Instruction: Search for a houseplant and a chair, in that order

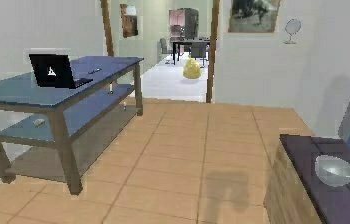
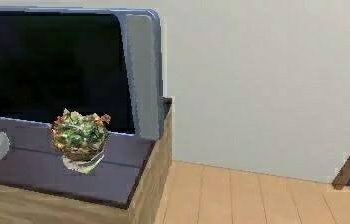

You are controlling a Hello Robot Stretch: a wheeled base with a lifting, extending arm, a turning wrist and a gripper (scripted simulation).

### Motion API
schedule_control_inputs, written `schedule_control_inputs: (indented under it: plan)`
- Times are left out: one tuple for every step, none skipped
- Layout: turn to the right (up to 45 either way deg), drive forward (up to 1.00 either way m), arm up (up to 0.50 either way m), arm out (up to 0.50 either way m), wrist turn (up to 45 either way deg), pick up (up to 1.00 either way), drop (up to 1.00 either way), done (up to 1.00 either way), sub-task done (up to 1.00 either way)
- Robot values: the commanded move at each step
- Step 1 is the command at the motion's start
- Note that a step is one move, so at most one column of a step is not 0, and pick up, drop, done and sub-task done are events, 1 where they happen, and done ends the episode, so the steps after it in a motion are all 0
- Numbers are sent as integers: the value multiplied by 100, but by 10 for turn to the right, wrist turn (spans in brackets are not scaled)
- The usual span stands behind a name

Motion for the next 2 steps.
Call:
schedule_control_inputs:
  plan:
    - [240,0,0,0,0,0,0,0,0]
    - [0,5,0,0,0,0,0,0,0]
